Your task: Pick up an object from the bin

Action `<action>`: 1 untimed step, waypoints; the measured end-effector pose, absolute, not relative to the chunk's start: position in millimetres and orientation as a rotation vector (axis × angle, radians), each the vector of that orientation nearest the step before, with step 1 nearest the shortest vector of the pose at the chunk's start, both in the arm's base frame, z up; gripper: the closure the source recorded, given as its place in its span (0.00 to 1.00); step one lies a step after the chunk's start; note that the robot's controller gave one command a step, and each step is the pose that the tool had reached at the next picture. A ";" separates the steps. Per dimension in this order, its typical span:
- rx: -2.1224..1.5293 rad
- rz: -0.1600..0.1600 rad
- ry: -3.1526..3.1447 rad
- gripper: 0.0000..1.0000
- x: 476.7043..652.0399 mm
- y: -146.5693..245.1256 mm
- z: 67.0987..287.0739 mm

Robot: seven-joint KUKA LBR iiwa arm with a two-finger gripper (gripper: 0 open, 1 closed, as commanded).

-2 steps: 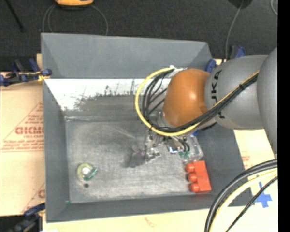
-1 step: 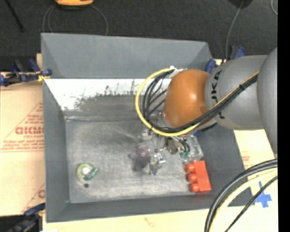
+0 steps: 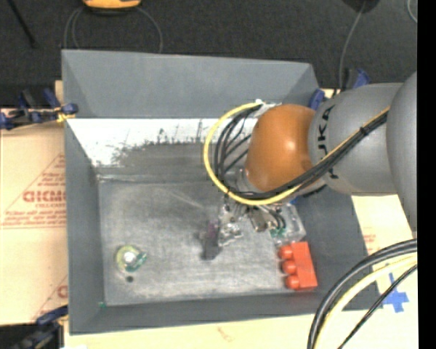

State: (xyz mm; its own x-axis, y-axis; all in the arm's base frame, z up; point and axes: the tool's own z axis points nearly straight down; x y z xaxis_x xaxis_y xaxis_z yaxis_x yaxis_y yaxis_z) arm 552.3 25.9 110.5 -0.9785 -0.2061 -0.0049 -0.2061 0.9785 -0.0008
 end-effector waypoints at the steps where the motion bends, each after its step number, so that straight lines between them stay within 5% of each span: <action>1: -0.325 -0.001 3.120 0.00 552.3 25.7 110.5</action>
Offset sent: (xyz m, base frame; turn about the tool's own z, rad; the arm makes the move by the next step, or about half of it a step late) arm 0.0000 0.0000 0.0000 0.0000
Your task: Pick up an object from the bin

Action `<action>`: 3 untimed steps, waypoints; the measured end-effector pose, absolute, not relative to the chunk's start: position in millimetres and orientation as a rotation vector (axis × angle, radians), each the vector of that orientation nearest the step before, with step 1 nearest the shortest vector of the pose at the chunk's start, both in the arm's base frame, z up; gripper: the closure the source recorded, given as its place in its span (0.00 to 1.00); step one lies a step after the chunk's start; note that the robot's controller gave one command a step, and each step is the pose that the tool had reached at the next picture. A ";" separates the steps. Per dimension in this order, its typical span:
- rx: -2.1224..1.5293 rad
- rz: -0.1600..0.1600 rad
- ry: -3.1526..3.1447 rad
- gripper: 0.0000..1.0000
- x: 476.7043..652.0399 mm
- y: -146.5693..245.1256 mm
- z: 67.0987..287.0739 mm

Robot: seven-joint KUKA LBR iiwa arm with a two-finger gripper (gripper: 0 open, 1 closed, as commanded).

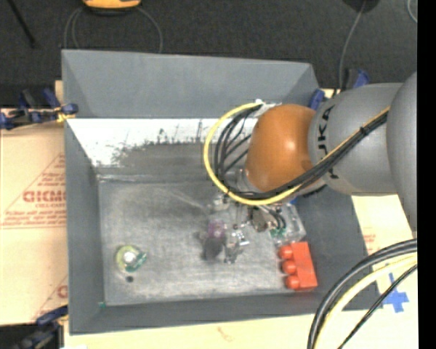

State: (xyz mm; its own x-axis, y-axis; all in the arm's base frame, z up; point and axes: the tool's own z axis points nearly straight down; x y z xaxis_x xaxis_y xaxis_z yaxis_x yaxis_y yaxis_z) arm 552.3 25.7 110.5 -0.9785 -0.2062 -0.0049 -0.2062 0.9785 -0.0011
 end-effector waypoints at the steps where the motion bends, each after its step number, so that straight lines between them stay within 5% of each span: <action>1: -0.326 -0.002 3.120 1.00 552.4 25.6 110.5; 2: -0.305 0.002 3.124 1.00 544.0 35.6 101.2; 3: -0.691 -0.001 3.059 1.00 551.4 47.4 111.9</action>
Offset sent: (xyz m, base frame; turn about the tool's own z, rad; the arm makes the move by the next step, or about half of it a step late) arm 0.0000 0.0000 0.0000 0.0000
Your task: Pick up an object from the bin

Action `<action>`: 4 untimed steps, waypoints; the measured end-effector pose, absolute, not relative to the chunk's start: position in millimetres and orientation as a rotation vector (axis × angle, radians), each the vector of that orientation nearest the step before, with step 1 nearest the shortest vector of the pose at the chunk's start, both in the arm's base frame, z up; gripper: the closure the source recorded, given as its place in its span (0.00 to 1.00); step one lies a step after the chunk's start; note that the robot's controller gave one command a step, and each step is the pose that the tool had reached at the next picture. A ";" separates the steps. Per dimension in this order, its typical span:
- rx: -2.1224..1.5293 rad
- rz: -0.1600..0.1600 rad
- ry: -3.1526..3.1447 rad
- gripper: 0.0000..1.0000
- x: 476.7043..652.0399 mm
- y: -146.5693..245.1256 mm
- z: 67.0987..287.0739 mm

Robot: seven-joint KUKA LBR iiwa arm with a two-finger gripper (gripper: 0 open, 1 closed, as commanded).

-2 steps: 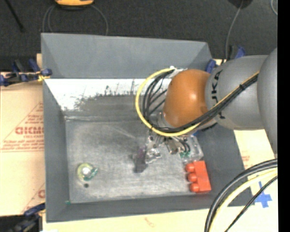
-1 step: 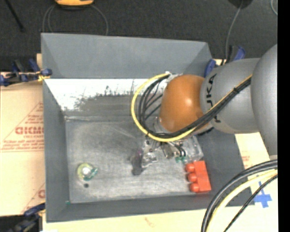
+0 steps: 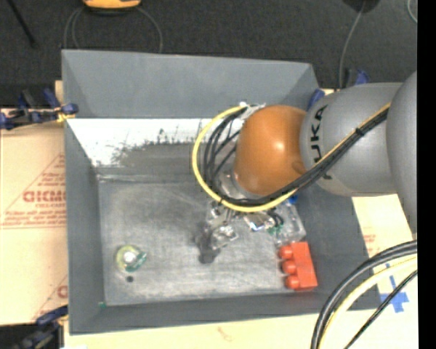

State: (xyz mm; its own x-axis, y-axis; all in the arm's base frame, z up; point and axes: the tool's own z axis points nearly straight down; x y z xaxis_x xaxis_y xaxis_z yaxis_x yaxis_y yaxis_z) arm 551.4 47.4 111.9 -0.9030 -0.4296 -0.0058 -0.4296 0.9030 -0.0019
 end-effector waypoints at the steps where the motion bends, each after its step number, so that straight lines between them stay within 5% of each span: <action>1: -0.694 -0.004 3.053 1.00 562.0 37.6 185.1; 2: -0.695 0.000 3.060 0.00 560.1 38.4 180.4; 3: -1.313 -0.001 2.849 0.00 578.4 40.0 78.0; 4: -1.306 -0.001 2.845 1.00 580.1 40.9 79.9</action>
Offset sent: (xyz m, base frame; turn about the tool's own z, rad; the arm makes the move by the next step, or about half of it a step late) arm 0.0076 -0.0083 0.0678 -0.0072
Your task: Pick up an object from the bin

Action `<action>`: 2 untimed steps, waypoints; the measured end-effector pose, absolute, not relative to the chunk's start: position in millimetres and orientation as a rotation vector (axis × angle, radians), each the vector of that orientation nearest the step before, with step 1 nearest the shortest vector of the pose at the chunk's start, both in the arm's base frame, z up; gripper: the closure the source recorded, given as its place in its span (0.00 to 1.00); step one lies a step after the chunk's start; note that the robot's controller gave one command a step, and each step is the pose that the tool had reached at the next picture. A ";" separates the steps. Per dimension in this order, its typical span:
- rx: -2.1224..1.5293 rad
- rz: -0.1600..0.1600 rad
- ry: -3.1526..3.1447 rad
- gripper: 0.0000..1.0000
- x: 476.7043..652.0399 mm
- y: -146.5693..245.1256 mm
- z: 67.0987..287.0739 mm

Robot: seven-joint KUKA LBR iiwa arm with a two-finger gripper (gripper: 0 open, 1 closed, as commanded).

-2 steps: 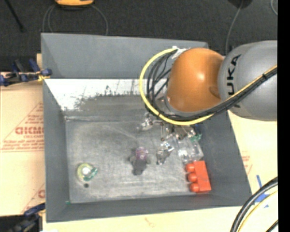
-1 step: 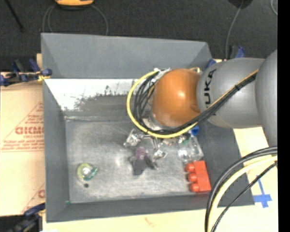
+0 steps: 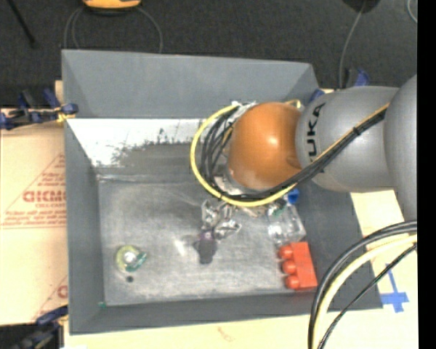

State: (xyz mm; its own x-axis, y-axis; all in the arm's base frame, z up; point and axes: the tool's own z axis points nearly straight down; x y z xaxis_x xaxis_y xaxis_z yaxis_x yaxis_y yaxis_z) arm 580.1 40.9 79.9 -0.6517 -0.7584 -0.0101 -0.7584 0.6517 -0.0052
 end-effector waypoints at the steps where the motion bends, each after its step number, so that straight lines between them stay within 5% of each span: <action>1: -1.249 -0.006 2.870 1.00 572.5 54.3 188.8; 2: -1.780 -0.008 2.580 1.00 553.5 13.8 316.8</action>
Offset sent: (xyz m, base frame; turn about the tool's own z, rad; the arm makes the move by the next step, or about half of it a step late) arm -0.0104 0.0140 0.1033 0.0399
